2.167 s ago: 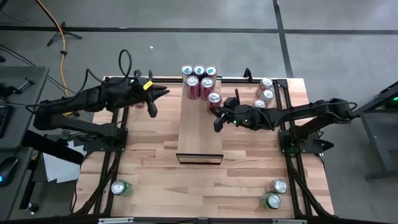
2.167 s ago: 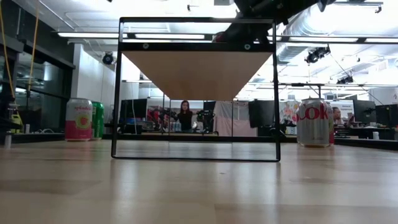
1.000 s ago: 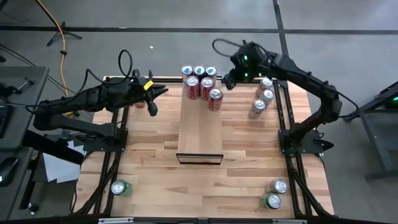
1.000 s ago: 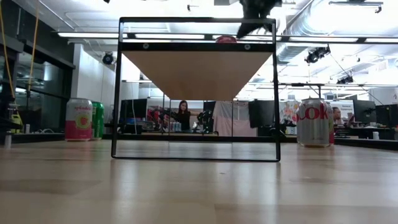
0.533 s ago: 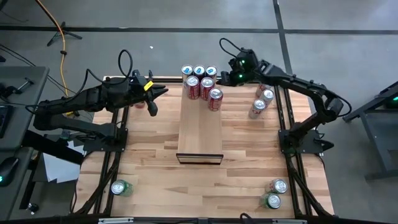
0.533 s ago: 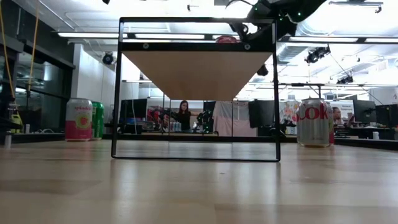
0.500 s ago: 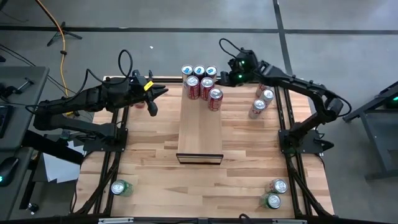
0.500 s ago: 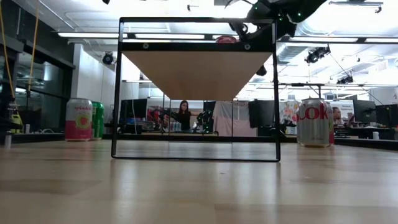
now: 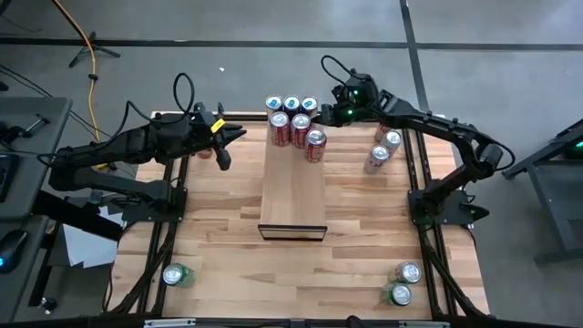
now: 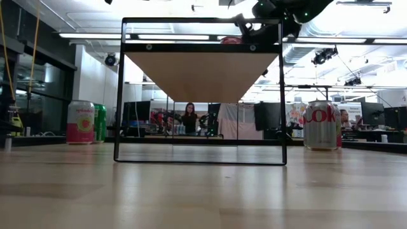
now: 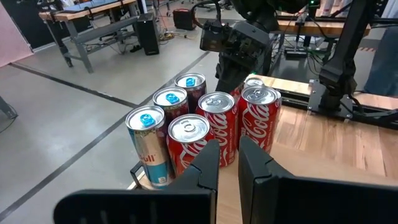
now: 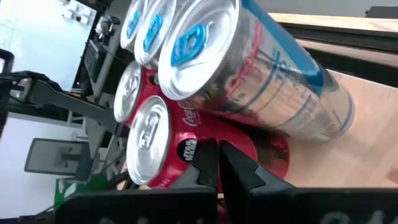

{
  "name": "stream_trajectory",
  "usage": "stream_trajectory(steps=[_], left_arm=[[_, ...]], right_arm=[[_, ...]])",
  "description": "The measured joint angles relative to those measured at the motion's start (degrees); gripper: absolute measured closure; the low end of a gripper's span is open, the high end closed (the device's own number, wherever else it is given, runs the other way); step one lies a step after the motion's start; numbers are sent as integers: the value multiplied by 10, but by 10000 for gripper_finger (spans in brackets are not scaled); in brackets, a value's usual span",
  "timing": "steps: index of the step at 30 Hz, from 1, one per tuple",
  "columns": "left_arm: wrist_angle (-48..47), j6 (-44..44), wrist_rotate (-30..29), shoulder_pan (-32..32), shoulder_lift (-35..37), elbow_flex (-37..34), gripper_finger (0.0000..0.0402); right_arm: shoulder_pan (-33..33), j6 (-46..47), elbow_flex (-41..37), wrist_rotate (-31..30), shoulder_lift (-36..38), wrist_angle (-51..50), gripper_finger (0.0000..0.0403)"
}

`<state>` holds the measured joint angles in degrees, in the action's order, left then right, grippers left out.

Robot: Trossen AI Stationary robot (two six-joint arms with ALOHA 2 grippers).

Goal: Place canned beverage on shelf
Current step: Put the red white soda can on the shelf

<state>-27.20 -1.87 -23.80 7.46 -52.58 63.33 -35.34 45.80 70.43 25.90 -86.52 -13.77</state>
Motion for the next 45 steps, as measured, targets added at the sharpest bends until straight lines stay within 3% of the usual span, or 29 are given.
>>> stream_trajectory(steps=[24,29,33,37,41,45], left_arm=[[-15,0,0,0,0,0,401],[-21,0,0,0,0,0,401],[-22,0,0,0,0,0,401],[-23,0,0,0,0,0,401],[-22,-1,-9,0,0,0,401],[-22,-5,-21,0,0,0,402]], right_arm=[[19,1,0,-17,-1,30,403],[1,-45,0,-28,40,15,403],[2,-96,0,-60,96,-53,403],[39,-128,0,-101,152,-173,403],[120,-125,0,-165,171,-267,403],[193,-87,-31,-211,166,-202,403]])
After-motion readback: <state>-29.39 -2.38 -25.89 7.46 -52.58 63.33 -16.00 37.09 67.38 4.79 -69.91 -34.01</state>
